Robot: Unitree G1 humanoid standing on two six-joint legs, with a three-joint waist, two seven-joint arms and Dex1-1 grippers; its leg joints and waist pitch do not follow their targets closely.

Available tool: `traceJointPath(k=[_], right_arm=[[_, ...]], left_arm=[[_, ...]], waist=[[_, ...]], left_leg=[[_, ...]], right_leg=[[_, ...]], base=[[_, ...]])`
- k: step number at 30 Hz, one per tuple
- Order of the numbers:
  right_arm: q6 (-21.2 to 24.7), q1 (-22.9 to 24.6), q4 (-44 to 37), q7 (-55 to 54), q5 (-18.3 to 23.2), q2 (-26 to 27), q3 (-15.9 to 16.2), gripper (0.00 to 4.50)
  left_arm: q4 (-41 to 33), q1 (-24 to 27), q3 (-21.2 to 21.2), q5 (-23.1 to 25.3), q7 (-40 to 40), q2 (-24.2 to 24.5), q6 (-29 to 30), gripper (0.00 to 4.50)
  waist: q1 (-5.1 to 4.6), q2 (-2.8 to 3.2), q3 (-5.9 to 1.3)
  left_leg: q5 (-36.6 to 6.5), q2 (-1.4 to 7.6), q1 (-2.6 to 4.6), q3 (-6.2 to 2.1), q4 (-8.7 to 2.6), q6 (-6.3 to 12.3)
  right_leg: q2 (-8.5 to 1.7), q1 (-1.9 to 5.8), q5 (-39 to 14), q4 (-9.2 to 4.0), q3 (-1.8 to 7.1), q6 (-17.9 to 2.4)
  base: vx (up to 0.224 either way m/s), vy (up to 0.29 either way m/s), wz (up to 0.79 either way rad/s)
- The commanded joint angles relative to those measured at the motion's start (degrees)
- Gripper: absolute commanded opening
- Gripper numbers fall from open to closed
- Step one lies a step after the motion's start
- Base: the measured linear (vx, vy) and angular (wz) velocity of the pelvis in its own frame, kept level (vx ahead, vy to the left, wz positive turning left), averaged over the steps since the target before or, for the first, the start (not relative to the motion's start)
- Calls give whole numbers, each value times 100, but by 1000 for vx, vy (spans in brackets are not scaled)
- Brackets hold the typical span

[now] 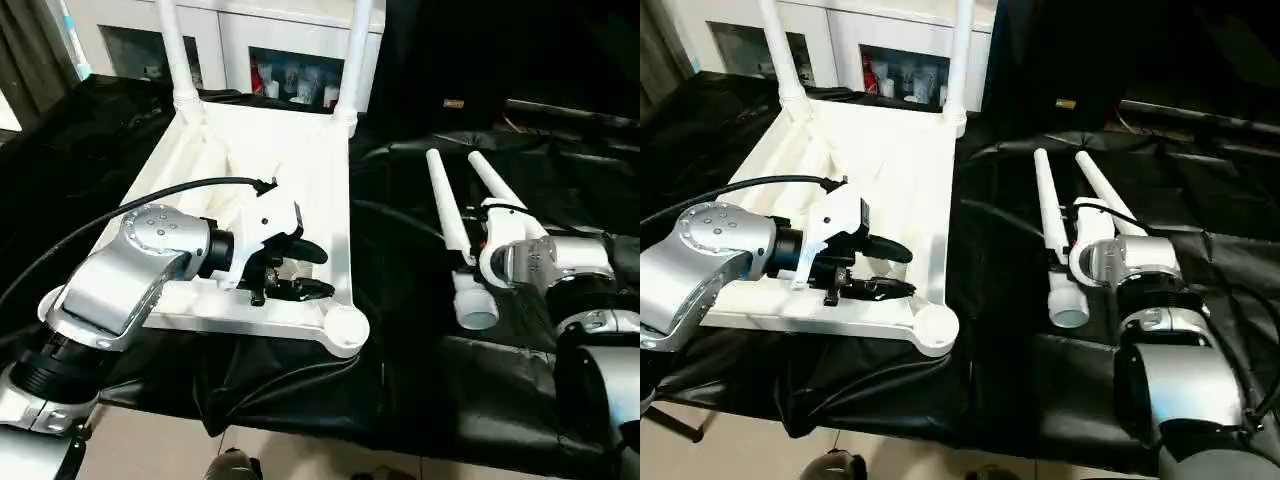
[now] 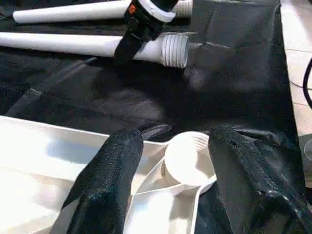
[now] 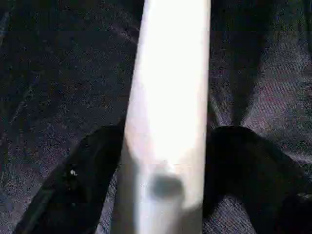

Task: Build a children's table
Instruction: Pick table leg

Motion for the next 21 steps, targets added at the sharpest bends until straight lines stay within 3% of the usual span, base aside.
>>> traceJointPath(k=[1,2,3,7,8,9,11,13,15,19,21], right_arm=[[111,-58,237,102,28,-24,-47,337],[111,-58,237,102,28,-24,-47,326],[69,-92,328,118,17,-27,-53,315],[-62,-159,541,132,-35,-35,-61,284],[-78,-159,561,137,-40,-35,-61,273],[-100,-151,590,144,-44,-33,-61,257],[-119,-136,619,147,-46,-34,-65,241],[-140,-120,648,151,-48,-35,-70,229],[-176,-107,708,138,-38,-37,-92,208],[-230,-91,749,60,17,-28,-181,190],[-245,-76,739,32,41,-28,-217,186]], left_arm=[[-159,-40,-67,-39,6,18,78,263],[-159,-40,-67,-39,6,18,78,263],[-170,-24,-74,-14,29,26,22,263],[-31,29,26,168,391,-137,-402,263],[24,33,86,192,543,-222,-380,263],[19,3,109,209,741,-266,30,263],[-39,19,144,171,811,-325,137,299],[-87,123,179,242,938,-405,-161,299],[-68,121,64,123,729,-327,82,333],[23,165,103,30,748,-396,23,352],[109,157,155,7,839,-507,-35,384]], waist=[[9,65,-454],[8,72,-453],[2,41,-451],[-9,52,-453],[-9,45,-458],[-12,46,-460],[-21,38,-459],[-18,29,-459],[-13,29,-459],[-22,37,-454],[-26,1,-452]], left_leg=[[-1365,146,143,-81,-349,-533],[-1381,147,145,-81,-347,-535],[-1386,148,139,-78,-350,-519],[-1373,157,125,-82,-344,-513],[-1330,156,130,-80,-342,-505],[-1323,153,128,-76,-339,-502],[-1304,144,126,-75,-335,-482],[-1290,145,125,-73,-330,-453],[-1322,144,130,-75,-329,-437],[-1406,149,143,-77,-333,-459],[-1424,145,135,-74,-333,-461]], right_leg=[[-310,242,-1005,-450,208,-1133],[-312,239,-1033,-454,209,-1137],[-310,241,-1090,-464,209,-1117],[-318,243,-1080,-461,212,-1113],[-315,247,-1011,-454,210,-1117],[-310,247,-995,-451,210,-1113],[-305,247,-1000,-445,206,-1120],[-310,247,-1030,-462,207,-1127],[-311,234,-1109,-469,203,-1112],[-306,219,-1195,-480,203,-1093],[-306,222,-1252,-481,203,-1077]], base=[[0,0,0],[0,0,0],[0,0,0],[0,0,0],[0,0,0],[0,0,0],[0,0,0],[0,0,0],[0,0,0],[0,0,0],[0,0,0]])
